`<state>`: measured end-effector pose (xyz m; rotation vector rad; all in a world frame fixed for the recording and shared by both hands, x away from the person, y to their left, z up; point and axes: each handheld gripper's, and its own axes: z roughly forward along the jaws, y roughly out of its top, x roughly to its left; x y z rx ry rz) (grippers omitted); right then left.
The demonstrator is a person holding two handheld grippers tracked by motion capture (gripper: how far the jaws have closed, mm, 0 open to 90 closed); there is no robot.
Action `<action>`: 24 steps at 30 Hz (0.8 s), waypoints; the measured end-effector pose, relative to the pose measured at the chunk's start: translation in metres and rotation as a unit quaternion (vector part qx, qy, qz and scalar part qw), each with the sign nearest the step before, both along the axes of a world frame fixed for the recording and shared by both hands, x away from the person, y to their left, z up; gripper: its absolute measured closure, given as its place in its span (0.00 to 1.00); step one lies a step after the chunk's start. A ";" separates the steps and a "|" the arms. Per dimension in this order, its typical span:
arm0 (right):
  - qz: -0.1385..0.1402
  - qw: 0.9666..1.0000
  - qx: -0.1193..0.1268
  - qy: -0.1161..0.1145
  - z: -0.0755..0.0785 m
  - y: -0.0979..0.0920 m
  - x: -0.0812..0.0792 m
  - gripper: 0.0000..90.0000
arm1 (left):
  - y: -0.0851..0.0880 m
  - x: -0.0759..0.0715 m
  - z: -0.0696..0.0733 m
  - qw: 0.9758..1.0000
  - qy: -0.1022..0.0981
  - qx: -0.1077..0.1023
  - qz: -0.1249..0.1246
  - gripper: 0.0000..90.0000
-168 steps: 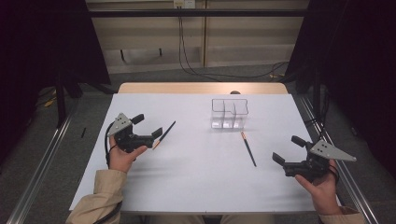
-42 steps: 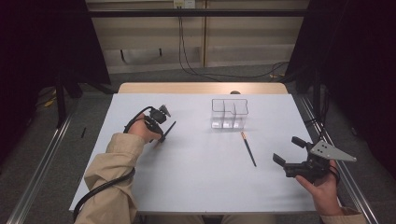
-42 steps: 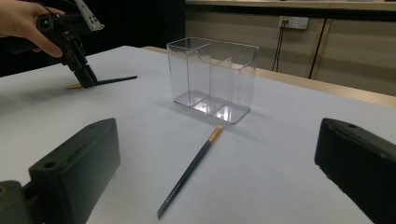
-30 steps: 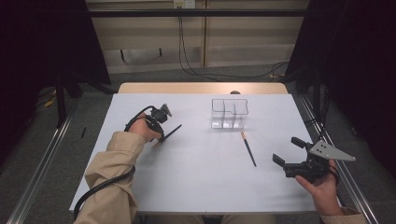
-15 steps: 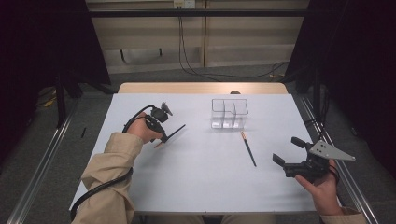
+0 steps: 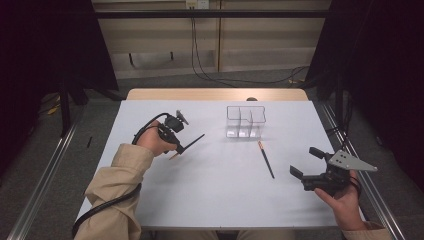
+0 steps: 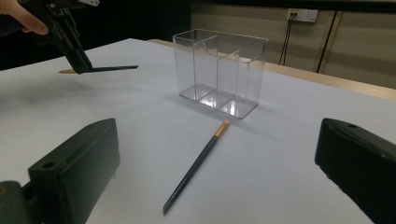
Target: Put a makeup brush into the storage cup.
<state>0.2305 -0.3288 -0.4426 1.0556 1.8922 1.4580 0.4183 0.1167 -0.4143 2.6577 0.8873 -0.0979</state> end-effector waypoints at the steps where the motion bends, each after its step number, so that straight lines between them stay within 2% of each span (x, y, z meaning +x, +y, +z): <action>1: 0.006 1.000 0.001 0.005 0.000 0.001 0.001 0.00 | -0.005 -0.003 0.002 1.000 0.003 -0.002 -0.011 0.93; 7: 0.024 1.000 -0.004 0.005 0.002 0.007 0.001 0.00 | -0.017 -0.010 0.007 0.999 0.001 -0.001 -0.034 0.93; 11: 0.030 1.000 -0.004 0.007 0.001 0.009 0.002 0.00 | -0.025 -0.014 0.011 0.999 -0.003 -0.009 -0.048 0.93; 14: 0.044 0.999 -0.001 0.013 0.001 0.012 0.005 0.00 | -0.031 -0.018 0.014 0.998 -0.006 -0.012 -0.060 0.93; 15: 0.049 0.999 -0.002 0.015 0.001 0.013 0.005 0.00 | -0.035 -0.020 0.016 0.998 -0.002 -0.018 -0.068 0.93; 18: 0.062 0.998 -0.005 0.024 0.001 0.018 0.007 0.00 | -0.038 -0.022 0.017 0.997 0.001 -0.019 -0.075 0.93; 24: 0.081 0.996 -0.011 0.022 0.002 0.026 0.007 0.00 | -0.050 -0.028 0.022 0.995 0.000 -0.028 -0.098 0.93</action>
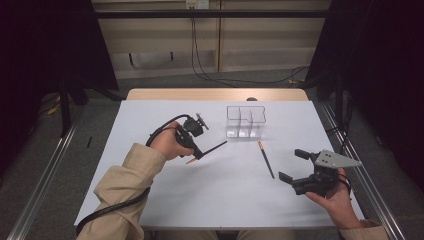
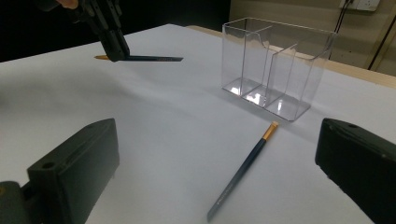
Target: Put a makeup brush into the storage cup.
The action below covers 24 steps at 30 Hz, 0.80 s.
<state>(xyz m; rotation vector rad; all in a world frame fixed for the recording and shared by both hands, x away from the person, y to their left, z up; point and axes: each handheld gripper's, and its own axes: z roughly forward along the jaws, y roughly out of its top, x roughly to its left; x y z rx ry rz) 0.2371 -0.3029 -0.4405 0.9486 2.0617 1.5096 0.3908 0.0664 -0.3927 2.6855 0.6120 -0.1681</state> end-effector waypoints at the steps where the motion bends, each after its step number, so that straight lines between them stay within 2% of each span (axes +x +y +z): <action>1: 0.000 1.000 0.000 0.000 0.000 0.000 0.000 0.00 | 0.000 0.000 0.000 1.000 0.000 0.000 0.000 0.93; 5: 0.007 1.000 -0.002 0.003 -0.001 0.003 0.001 0.00 | -0.007 -0.005 0.004 1.000 0.001 -0.005 -0.014 0.93; 11: 0.024 0.999 -0.004 0.024 -0.002 0.007 0.005 0.00 | -0.015 -0.010 0.005 1.000 0.001 -0.009 -0.028 0.93; 14: 0.033 0.999 -0.011 0.028 -0.002 0.010 0.007 0.00 | -0.019 -0.014 0.004 0.999 0.001 -0.013 -0.033 0.93; 17: 0.046 0.998 -0.021 0.043 -0.001 0.014 0.011 0.00 | -0.022 -0.016 0.005 0.999 -0.002 -0.011 -0.045 0.93; 24: 0.057 0.996 -0.031 0.054 -0.001 0.020 0.022 0.00 | -0.027 -0.021 0.007 0.998 0.001 -0.020 -0.059 0.93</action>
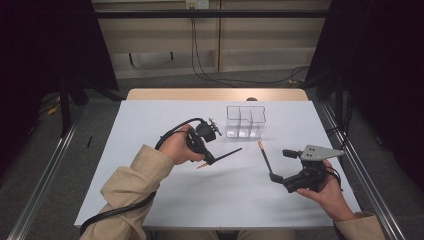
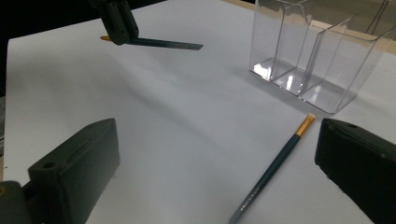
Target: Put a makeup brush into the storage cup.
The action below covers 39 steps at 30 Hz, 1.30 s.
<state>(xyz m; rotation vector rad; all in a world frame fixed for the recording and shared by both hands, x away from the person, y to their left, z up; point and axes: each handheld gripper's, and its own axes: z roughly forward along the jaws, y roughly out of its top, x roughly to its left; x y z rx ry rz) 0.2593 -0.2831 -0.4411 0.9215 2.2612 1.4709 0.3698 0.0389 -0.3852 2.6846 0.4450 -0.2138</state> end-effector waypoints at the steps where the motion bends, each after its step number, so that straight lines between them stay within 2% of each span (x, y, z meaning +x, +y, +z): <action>1: 0.008 1.000 -0.003 0.006 0.001 0.002 0.003 0.00 | -0.001 -0.001 0.000 1.000 0.001 -0.001 -0.003 0.93; 9: 0.030 0.999 -0.015 0.020 0.002 0.009 0.014 0.00 | -0.006 -0.004 -0.001 1.000 0.000 -0.006 -0.016 0.93; 17: 0.049 0.998 -0.026 0.004 0.008 0.025 0.023 0.00 | -0.012 -0.010 0.000 1.000 0.003 -0.013 -0.023 0.93; 19: 0.058 0.998 -0.030 -0.004 0.012 0.033 0.025 0.02 | -0.014 -0.010 0.001 0.999 0.002 -0.012 -0.033 0.93; 23: 0.068 0.997 -0.037 -0.011 0.016 0.041 0.029 0.03 | -0.018 -0.013 0.002 0.999 0.004 -0.014 -0.039 0.93; 26: 0.082 0.995 -0.046 -0.012 0.018 0.047 0.033 0.07 | -0.021 -0.014 0.002 0.999 0.009 -0.015 -0.041 0.93; 28: 0.096 0.994 -0.054 -0.016 0.018 0.050 0.036 0.12 | -0.022 -0.013 0.001 0.999 0.009 -0.014 -0.049 0.93; 33: 0.122 0.990 -0.075 -0.017 0.019 0.057 0.040 0.19 | -0.025 -0.014 0.001 0.998 0.010 -0.016 -0.052 0.93; 38: 0.132 0.988 -0.075 -0.015 0.020 0.062 0.045 0.25 | -0.028 -0.015 0.004 0.998 0.009 -0.016 -0.059 0.93; 39: 0.132 0.988 -0.075 -0.015 0.020 0.062 0.045 0.25 | -0.029 -0.017 0.003 0.998 0.010 -0.021 -0.055 0.93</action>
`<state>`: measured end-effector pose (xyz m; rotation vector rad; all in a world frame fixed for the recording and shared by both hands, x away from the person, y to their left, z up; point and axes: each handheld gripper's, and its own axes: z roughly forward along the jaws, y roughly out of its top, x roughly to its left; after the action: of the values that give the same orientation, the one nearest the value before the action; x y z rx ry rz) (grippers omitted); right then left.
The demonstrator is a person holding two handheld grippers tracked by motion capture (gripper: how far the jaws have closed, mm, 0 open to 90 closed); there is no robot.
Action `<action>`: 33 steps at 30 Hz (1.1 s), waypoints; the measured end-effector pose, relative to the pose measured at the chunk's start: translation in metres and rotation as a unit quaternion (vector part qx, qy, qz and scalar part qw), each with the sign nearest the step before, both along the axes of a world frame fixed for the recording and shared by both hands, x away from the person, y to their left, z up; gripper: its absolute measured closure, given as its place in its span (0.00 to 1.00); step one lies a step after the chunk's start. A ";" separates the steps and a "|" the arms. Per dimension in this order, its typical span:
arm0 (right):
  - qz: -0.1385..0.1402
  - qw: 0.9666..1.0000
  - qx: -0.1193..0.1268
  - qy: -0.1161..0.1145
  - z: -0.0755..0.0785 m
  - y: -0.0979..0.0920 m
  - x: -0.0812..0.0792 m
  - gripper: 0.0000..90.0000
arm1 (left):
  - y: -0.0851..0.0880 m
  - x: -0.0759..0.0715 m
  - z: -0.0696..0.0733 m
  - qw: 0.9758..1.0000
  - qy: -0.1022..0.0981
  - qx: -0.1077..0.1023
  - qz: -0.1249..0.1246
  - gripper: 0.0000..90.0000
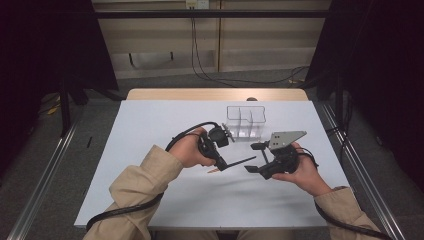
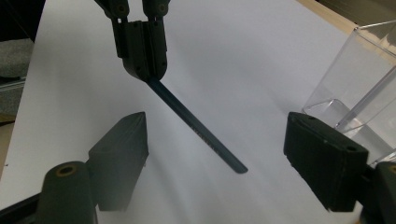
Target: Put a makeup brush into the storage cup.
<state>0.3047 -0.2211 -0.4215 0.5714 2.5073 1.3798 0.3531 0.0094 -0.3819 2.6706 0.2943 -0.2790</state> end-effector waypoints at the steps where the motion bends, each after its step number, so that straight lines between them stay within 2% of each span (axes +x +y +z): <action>1: 0.003 1.000 -0.001 0.001 0.000 0.001 0.000 0.26 | -0.001 0.000 0.000 1.000 -0.001 0.002 -0.006 0.93; 5: 0.019 1.000 -0.011 -0.002 -0.002 0.007 0.000 0.33 | -0.002 0.000 0.001 1.000 -0.002 0.002 -0.013 0.93; 6: 0.031 0.999 -0.018 -0.005 -0.004 0.009 0.000 0.39 | -0.003 0.000 0.001 1.000 -0.002 0.001 -0.010 0.93; 7: 0.031 0.999 -0.018 -0.005 -0.004 0.009 0.000 0.39 | -0.003 0.000 0.001 1.000 -0.002 0.000 -0.009 0.93; 8: 0.041 0.999 -0.025 -0.007 -0.005 0.011 -0.001 0.45 | -0.003 0.000 0.001 1.000 -0.001 0.002 -0.009 0.93; 15: 0.056 0.997 -0.045 -0.009 -0.007 0.014 0.000 0.52 | -0.007 -0.001 0.001 1.000 0.002 0.003 -0.010 0.93; 16: 0.058 0.997 -0.049 -0.010 -0.007 0.015 0.000 0.53 | -0.007 0.001 0.001 1.000 0.002 0.008 -0.022 0.93; 18: 0.071 0.996 -0.056 -0.007 -0.007 0.017 0.001 0.60 | -0.009 -0.001 -0.001 1.000 0.005 0.005 -0.013 0.93; 19: 0.071 0.996 -0.056 -0.007 -0.007 0.017 0.001 0.60 | -0.009 0.000 -0.001 1.000 0.004 0.009 -0.022 0.93; 21: 0.076 0.995 -0.064 -0.007 -0.006 0.018 0.002 0.61 | -0.010 0.001 -0.002 1.000 0.004 0.009 -0.023 0.93; 22: 0.081 0.994 -0.076 -0.007 -0.005 0.020 0.002 0.63 | -0.009 0.001 -0.002 1.000 0.006 0.009 -0.023 0.93; 27: 0.097 0.991 -0.091 0.003 -0.005 0.024 0.003 0.72 | -0.007 0.001 -0.002 1.000 0.009 0.006 -0.023 0.93; 29: 0.102 0.989 -0.102 0.011 -0.007 0.027 0.002 0.76 | -0.006 0.002 -0.001 1.000 0.016 0.002 -0.023 0.93; 32: 0.116 0.987 -0.111 0.020 -0.008 0.029 0.003 0.88 | -0.006 0.002 0.000 0.999 0.026 -0.003 -0.027 0.93; 33: 0.119 0.986 -0.114 0.020 -0.008 0.030 0.003 0.89 | -0.006 0.001 -0.001 0.999 0.030 -0.008 -0.021 0.93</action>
<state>0.3078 -0.1915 -0.4300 0.2640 2.7902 1.1362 0.3539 0.0035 -0.3826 2.6590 0.2526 -0.3724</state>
